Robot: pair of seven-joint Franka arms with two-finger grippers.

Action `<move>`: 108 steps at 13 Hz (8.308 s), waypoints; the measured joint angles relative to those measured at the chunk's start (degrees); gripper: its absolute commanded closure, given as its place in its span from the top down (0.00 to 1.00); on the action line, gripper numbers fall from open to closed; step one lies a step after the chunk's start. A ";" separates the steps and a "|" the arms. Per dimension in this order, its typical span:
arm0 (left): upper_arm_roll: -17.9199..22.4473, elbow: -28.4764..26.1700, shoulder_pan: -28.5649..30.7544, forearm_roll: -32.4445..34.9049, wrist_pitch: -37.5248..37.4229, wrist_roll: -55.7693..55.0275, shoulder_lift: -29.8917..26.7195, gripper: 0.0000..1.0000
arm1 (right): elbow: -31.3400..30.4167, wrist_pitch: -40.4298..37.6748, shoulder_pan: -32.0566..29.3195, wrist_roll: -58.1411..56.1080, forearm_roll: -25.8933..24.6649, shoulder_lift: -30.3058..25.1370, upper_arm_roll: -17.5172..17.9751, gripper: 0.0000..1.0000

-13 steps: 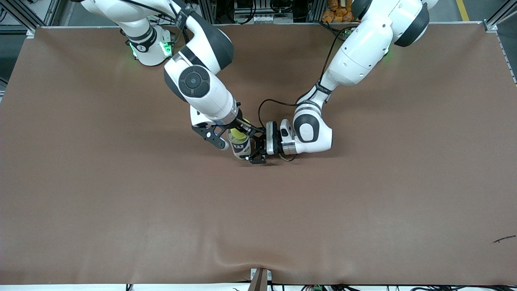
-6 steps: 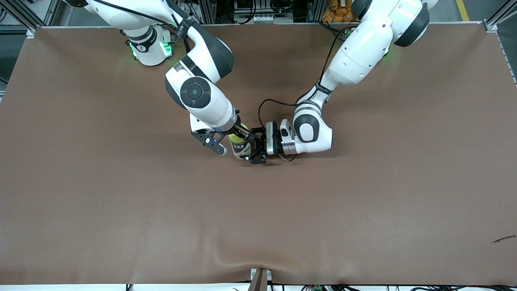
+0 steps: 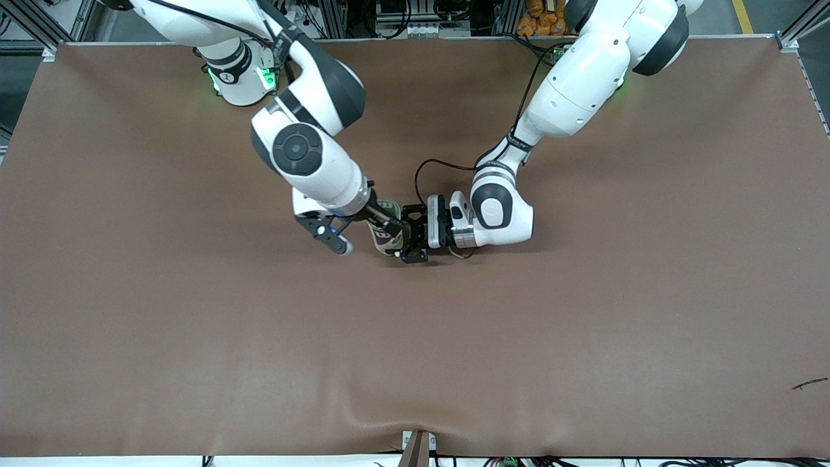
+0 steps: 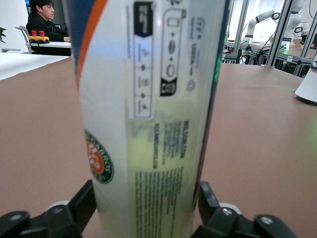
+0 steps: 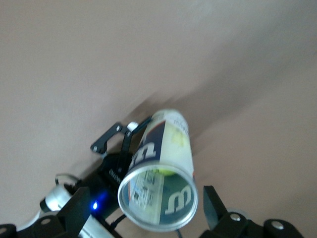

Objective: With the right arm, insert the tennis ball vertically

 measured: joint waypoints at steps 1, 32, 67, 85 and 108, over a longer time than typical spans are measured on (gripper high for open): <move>0.00 -0.02 0.00 0.00 0.00 -0.01 0.00 1.00 | 0.19 -2.41 -1.92 -3.77 -0.53 -0.88 -0.06 1.00; 0.76 -10.37 35.89 78.13 -29.88 -47.55 -27.62 1.00 | -0.14 -34.69 -11.47 -74.86 2.01 -29.16 -29.70 1.00; 10.36 10.04 25.74 103.03 -49.60 -144.04 -42.74 1.00 | 0.11 -32.98 -11.68 -75.03 1.80 -28.78 -28.65 1.00; 11.74 4.39 25.51 103.03 -53.02 -162.08 -54.77 1.00 | 0.08 -33.14 -11.73 -75.00 1.81 -28.37 -28.73 1.00; 13.45 3.88 25.57 103.11 -50.69 -148.08 -53.50 1.00 | -0.16 -32.92 -11.75 -75.01 1.68 -28.28 -28.87 1.00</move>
